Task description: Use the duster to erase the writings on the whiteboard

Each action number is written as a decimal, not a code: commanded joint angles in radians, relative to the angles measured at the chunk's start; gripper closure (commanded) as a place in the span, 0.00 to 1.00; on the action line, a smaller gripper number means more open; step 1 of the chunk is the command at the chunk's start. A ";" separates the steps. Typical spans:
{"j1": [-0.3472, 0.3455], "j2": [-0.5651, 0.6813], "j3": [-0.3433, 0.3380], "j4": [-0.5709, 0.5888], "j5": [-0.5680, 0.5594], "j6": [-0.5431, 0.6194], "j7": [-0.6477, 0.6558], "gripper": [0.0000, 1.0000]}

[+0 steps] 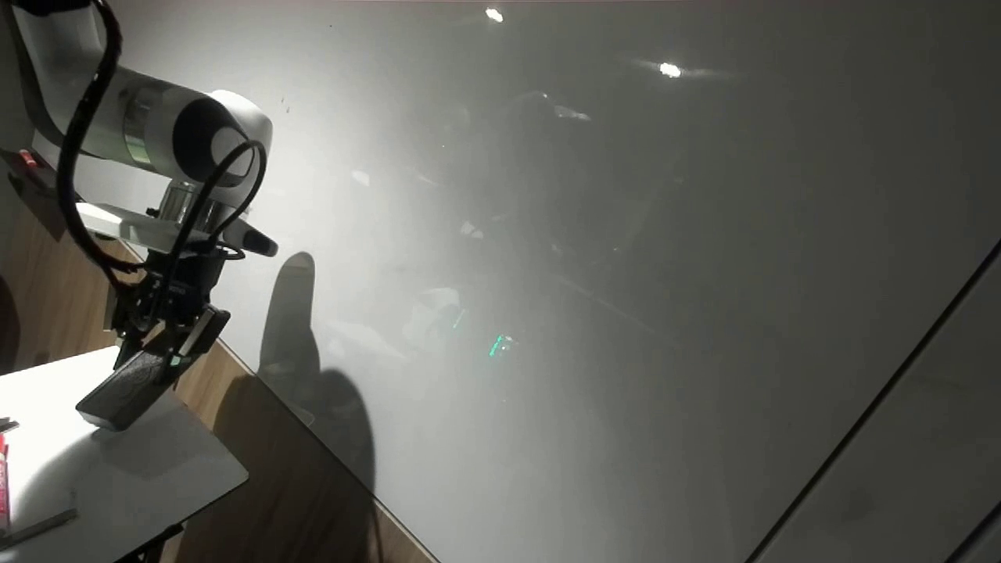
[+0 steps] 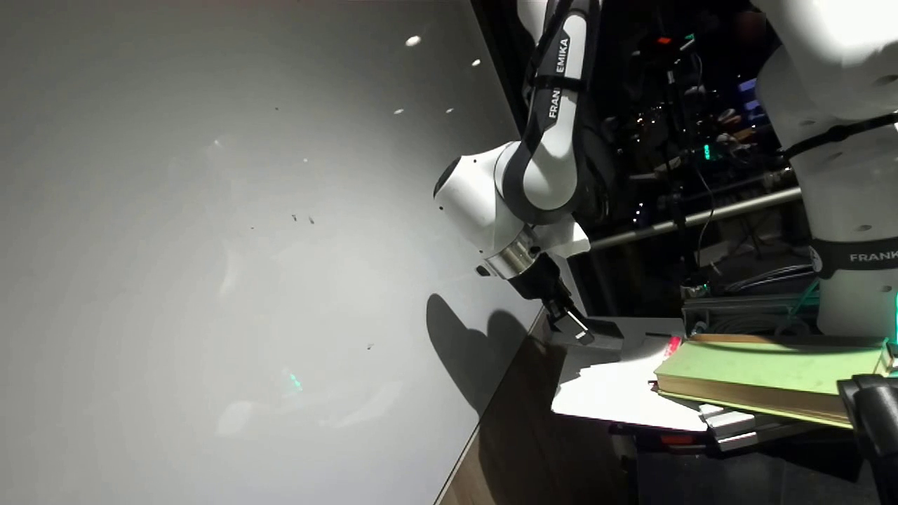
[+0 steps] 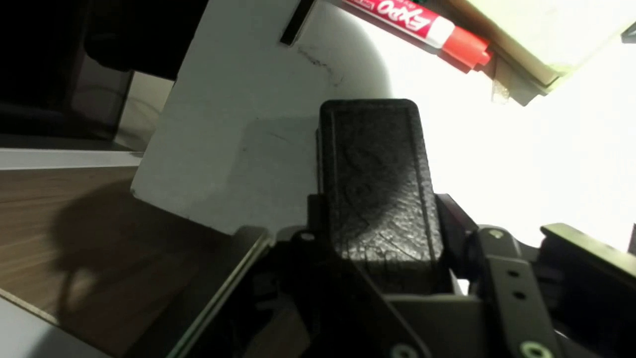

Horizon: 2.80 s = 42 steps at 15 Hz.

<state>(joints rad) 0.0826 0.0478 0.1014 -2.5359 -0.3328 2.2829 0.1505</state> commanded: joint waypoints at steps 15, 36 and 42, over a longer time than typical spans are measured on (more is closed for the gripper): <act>-0.054 0.117 -0.080 0.086 0.229 0.000 -0.009 0.70; -0.048 0.143 -0.077 0.084 0.231 -0.022 -0.007 0.12; -0.042 0.062 -0.058 0.071 0.267 -0.036 -0.040 0.00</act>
<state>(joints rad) 0.0337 0.1802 0.0309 -2.4532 -0.1205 2.2697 0.1535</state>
